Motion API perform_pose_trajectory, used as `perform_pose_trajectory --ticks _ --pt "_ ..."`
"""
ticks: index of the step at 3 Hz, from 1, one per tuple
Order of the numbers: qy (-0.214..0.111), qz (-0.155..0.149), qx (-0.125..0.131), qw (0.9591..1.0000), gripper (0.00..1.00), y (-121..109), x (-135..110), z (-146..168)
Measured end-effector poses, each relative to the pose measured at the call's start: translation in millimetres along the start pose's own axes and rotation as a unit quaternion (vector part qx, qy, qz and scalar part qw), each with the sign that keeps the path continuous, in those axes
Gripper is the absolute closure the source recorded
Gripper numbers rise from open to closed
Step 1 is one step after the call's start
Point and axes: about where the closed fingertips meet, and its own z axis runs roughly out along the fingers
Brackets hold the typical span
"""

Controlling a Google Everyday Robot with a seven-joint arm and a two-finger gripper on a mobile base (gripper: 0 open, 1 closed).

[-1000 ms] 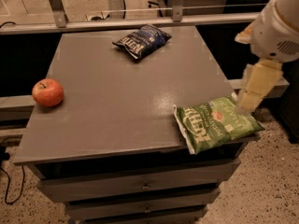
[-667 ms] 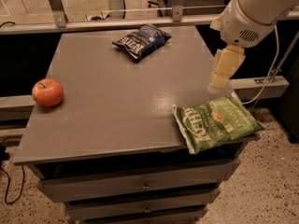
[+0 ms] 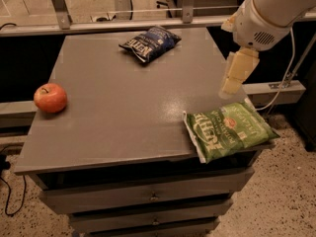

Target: Pick blue chip bag

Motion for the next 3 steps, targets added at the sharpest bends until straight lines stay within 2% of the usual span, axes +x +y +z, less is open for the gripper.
perform_pose_trajectory --ticks 1,3 --pt "-0.039 -0.002 0.01 0.9992 0.0 -22.1 -21.4 18.7" --pt "-0.1 0.037 0.039 0.9936 0.0 -94.9 -64.6 69.5"
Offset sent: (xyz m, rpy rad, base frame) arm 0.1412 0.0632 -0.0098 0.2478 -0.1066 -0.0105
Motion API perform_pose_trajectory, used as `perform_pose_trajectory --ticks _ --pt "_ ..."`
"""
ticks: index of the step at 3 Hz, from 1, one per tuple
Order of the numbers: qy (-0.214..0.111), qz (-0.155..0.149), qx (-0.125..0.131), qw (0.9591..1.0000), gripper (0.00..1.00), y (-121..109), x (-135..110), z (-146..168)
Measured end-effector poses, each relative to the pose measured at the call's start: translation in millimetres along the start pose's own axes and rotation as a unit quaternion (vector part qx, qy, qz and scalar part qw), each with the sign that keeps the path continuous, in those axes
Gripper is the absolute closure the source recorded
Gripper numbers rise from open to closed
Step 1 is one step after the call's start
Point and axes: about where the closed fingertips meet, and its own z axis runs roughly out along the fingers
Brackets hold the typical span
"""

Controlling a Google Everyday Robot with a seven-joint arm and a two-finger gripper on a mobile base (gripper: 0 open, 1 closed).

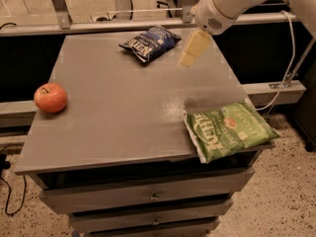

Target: Pick blue chip bag

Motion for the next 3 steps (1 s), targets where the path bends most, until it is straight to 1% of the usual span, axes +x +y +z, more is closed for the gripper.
perform_pose_trajectory --ticks 1,2,3 --pt "-0.01 0.037 0.024 0.999 0.0 -28.0 -12.8 30.8" --pt "-0.019 0.086 0.046 0.995 0.0 -51.1 -20.0 58.3" --pt "-0.045 0.149 0.05 0.9865 0.0 -68.3 -22.8 85.8"
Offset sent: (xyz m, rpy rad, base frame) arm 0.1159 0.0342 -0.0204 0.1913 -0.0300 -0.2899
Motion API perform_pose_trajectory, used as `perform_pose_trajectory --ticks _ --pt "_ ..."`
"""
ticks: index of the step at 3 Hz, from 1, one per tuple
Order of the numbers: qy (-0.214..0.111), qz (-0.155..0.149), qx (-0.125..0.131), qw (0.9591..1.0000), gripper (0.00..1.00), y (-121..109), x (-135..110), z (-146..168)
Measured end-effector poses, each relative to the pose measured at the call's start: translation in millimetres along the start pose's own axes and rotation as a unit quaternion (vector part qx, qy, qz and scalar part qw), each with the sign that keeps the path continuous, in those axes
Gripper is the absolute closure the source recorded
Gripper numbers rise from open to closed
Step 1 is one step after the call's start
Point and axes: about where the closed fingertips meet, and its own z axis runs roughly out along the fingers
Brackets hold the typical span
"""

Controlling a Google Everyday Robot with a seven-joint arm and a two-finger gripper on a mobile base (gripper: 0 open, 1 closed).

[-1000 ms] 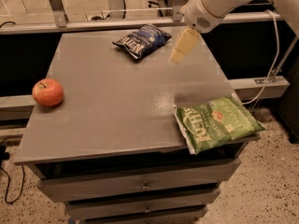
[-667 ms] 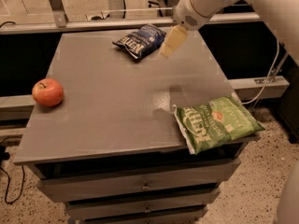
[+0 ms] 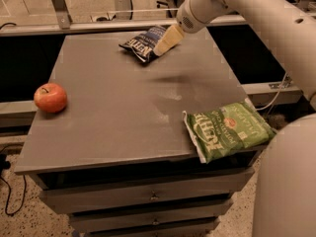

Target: Pick blue chip bag

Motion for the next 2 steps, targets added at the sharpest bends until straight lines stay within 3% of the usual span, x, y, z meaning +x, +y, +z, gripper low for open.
perform_pose_trajectory --ticks 1,2 --pt "-0.034 0.055 -0.013 0.9978 0.0 -0.6 -6.2 32.3" --pt "-0.06 0.076 -0.025 0.995 0.0 6.2 -15.2 63.1"
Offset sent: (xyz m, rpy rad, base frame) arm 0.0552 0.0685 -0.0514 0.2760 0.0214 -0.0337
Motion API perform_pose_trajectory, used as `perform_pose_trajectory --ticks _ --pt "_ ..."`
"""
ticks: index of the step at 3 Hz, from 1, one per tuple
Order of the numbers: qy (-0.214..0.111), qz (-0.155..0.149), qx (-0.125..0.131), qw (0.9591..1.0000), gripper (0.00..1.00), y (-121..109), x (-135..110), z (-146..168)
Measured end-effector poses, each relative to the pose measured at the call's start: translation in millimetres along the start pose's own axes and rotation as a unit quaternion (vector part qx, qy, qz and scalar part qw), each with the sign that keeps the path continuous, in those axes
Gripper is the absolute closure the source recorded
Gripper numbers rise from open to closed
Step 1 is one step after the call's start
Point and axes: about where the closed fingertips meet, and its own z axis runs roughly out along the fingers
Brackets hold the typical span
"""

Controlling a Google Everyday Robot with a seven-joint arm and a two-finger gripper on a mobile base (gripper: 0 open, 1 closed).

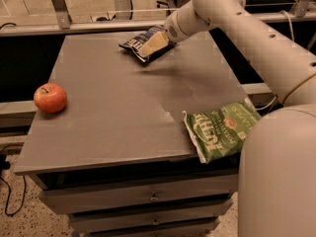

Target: Pick blue chip bag

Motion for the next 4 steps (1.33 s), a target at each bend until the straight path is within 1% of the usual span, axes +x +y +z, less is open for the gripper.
perform_pose_trajectory --ticks 1,2,3,4 --pt "-0.011 -0.003 -0.003 0.9999 0.0 7.6 -2.4 25.4" --pt "-0.002 -0.009 0.004 0.9999 0.0 11.4 5.8 41.5" --pt "0.0 -0.007 0.01 0.9999 0.18 11.4 14.5 51.3" --pt "-0.001 -0.004 0.011 0.9999 0.41 12.9 19.7 56.7"
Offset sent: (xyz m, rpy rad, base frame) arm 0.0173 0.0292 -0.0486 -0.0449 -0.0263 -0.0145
